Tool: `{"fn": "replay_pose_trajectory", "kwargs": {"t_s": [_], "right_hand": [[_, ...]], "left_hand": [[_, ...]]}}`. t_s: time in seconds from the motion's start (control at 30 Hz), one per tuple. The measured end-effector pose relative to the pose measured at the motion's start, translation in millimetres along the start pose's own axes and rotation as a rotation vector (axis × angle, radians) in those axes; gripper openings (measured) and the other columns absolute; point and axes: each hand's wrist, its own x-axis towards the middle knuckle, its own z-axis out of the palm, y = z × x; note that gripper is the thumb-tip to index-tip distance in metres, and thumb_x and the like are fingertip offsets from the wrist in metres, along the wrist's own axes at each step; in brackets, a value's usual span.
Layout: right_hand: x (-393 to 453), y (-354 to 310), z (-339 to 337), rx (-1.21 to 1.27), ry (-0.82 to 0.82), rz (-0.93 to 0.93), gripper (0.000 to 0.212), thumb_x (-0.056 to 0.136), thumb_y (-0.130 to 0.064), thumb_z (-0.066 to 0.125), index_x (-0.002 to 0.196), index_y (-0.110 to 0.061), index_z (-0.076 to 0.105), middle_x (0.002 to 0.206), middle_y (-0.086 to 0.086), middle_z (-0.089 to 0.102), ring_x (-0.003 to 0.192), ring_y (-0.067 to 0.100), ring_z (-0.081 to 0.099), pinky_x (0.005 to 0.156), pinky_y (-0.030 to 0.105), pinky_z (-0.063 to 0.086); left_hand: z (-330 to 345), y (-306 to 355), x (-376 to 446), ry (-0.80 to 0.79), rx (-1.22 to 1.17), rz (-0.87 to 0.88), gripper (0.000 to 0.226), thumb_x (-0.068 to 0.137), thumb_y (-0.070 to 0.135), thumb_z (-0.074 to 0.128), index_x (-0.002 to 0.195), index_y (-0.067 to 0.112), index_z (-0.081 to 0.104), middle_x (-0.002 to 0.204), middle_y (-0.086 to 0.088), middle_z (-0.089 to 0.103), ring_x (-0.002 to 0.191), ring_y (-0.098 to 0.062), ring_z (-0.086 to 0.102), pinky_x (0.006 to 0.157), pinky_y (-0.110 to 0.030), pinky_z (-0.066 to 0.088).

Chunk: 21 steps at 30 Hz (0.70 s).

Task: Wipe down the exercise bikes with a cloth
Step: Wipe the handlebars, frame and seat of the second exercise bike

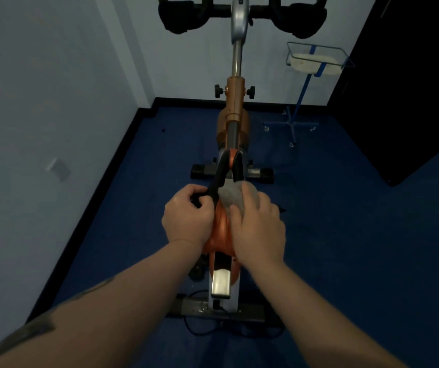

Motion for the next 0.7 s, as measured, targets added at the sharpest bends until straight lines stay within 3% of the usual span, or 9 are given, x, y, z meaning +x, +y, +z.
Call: {"fn": "replay_pose_trajectory", "kwargs": {"t_s": [0.13,0.33,0.43,0.57,0.7], "right_hand": [[-2.2,4.9,0.5,-0.035,0.027,-0.041,0.056,0.096,-0.049,0.027,0.15,-0.033,0.022,0.148,0.0,0.032,0.126,0.021,0.036,0.096,0.044,0.043],[48.0,-3.5,-8.0,0.157,-0.181,0.098,0.05,0.101,-0.044,0.024,0.15,-0.033,0.02,0.137,0.008,0.046,0.115,0.028,0.05,0.078,0.036,0.037],[17.3,-3.7,-8.1,0.067,-0.08,0.096,0.053,0.1,-0.046,0.024,0.15,-0.032,0.018,0.143,0.005,0.04,0.121,0.026,0.044,0.089,0.042,0.042],[-21.9,-2.3,-3.5,-0.074,-0.01,0.043,0.061,0.095,-0.052,0.022,0.151,-0.029,0.014,0.153,0.002,0.024,0.131,0.024,0.029,0.1,0.045,0.04],[18.2,-13.3,-4.3,-0.055,-0.069,0.142,0.054,0.1,-0.045,0.028,0.15,-0.028,0.019,0.143,0.004,0.037,0.123,0.025,0.039,0.095,0.045,0.04]], "left_hand": [[0.5,1.9,1.1,-0.004,0.017,-0.013,0.016,0.082,0.023,0.058,0.087,0.035,0.067,0.076,0.015,0.064,0.062,-0.007,0.058,0.058,-0.027,0.047],[-3.0,8.0,-0.6,-0.025,0.029,0.007,0.016,0.083,0.021,0.056,0.09,0.03,0.067,0.078,0.011,0.065,0.067,-0.014,0.061,0.064,-0.034,0.053],[-7.1,7.2,-1.5,-0.113,0.031,0.092,0.014,0.087,0.019,0.053,0.095,0.025,0.062,0.086,0.01,0.061,0.075,-0.01,0.059,0.066,-0.035,0.052],[-12.2,-4.1,-4.6,-0.212,0.046,0.213,0.021,0.095,0.014,0.048,0.113,0.02,0.057,0.103,0.01,0.056,0.096,-0.007,0.054,0.075,-0.022,0.042],[-13.1,-8.4,-4.7,-0.199,0.072,0.31,0.023,0.094,0.012,0.049,0.115,0.016,0.057,0.107,0.005,0.057,0.099,-0.01,0.052,0.075,-0.029,0.046]]}}
